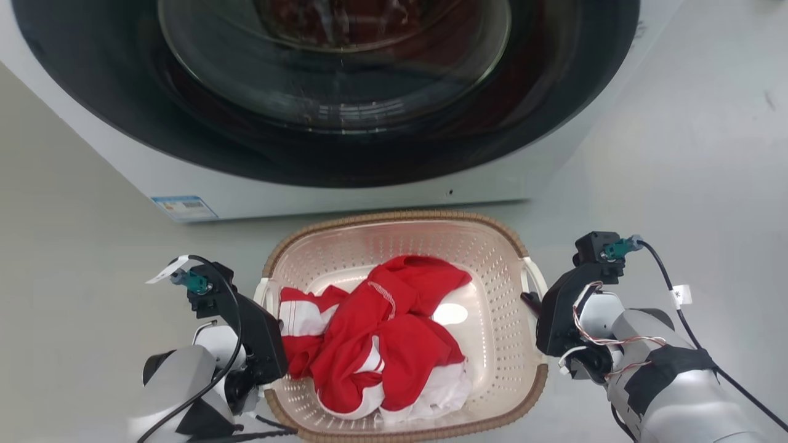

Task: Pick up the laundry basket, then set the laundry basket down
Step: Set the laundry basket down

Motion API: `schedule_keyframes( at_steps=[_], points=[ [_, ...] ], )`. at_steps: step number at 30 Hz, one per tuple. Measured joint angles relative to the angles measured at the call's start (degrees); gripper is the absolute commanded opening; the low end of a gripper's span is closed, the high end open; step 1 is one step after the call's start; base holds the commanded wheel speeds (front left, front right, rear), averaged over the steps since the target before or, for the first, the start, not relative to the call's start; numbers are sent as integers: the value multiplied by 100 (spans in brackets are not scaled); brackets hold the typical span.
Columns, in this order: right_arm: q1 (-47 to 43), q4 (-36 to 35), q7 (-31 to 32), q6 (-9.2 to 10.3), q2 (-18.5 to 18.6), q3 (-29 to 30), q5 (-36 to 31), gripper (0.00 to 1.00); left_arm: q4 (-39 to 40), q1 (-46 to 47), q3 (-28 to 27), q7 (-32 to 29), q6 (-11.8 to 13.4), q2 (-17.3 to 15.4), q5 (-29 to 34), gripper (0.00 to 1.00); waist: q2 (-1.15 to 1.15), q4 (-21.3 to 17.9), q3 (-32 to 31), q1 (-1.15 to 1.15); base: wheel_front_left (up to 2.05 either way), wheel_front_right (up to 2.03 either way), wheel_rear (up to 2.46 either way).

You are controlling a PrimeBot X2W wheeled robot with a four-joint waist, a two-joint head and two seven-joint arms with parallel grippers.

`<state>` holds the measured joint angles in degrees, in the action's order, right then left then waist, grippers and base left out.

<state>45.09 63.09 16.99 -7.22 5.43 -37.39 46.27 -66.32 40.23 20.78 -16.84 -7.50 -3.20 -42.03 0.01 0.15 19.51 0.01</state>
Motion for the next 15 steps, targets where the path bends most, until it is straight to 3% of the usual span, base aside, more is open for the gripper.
schedule_keyframes(
  at_steps=[15],
  points=[
    [168,-46,-690,0,27,-116,-126,0,18,201,60,827,46,54,94,0,1,49,1141,0,0,0,0]
  ],
)
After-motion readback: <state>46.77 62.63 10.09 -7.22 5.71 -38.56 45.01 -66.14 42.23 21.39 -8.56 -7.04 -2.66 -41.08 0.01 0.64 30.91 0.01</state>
